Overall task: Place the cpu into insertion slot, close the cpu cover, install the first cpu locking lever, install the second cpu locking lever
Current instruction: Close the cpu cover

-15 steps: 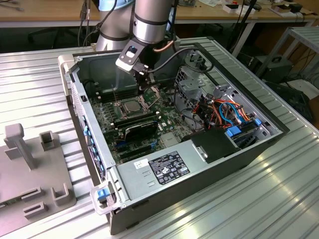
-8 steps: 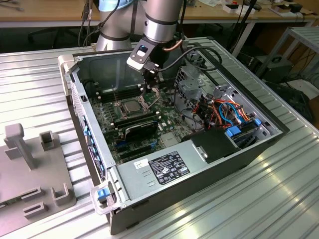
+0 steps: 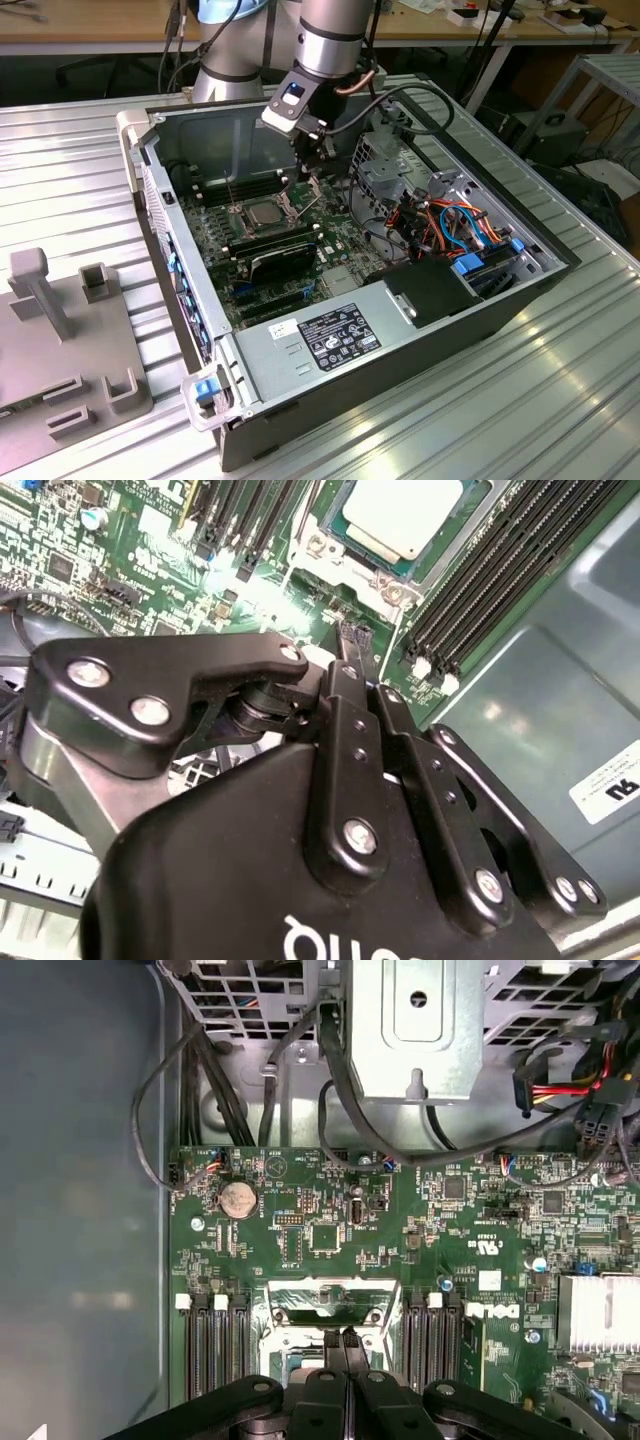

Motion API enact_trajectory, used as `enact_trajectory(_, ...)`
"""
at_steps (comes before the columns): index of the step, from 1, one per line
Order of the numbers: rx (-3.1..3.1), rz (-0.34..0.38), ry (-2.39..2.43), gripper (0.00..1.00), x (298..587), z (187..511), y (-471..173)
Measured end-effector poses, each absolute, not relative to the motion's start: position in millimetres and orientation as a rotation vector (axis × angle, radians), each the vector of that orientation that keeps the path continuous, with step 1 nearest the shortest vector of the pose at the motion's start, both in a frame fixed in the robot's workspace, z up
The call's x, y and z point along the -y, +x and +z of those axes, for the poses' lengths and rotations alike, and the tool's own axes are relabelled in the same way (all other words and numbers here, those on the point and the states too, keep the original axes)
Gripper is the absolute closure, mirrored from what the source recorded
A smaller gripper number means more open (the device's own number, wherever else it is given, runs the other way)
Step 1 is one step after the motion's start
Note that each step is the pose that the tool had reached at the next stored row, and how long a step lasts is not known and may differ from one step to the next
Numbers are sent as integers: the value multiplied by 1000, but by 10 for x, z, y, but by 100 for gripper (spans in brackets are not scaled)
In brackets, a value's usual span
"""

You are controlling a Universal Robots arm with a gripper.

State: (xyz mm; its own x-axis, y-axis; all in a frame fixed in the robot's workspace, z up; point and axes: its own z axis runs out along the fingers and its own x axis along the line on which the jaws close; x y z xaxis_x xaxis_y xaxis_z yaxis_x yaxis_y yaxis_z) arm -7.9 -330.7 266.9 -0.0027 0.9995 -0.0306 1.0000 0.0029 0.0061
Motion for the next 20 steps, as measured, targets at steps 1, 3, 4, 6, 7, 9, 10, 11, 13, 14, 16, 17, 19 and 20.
enact_trajectory(1, -2206, -27, 2200, 89, 3307, 2670, -49)
enact_trajectory(3, -2206, -27, 2200, 89, 3307, 2672, 8)
enact_trajectory(4, -2206, -28, 2200, 89, 3307, 2672, 71)
enact_trajectory(6, -2206, -28, 2200, 89, 3307, 2672, 143)
enact_trajectory(7, -2206, -28, 2199, 89, 3307, 2672, 198)
enact_trajectory(9, -2206, -28, 2200, 89, 3307, 2672, 256)
enact_trajectory(10, -2205, -29, 2199, 89, 3307, 2673, 276)
enact_trajectory(11, -2205, -30, 2199, 89, 3307, 2673, 294)
enact_trajectory(13, -2204, -33, 2198, 89, 3307, 2674, 314)
enact_trajectory(14, -2204, -33, 2197, 89, 3307, 2671, 323)
enact_trajectory(16, -2204, -33, 2197, 89, 3306, 2663, 339)
enact_trajectory(17, -2203, -33, 2197, 89, 3306, 2657, 346)
enact_trajectory(19, -2204, -33, 2197, 89, 3306, 2619, 360)
enact_trajectory(20, -2203, -33, 2197, 89, 3306, 2586, 362)
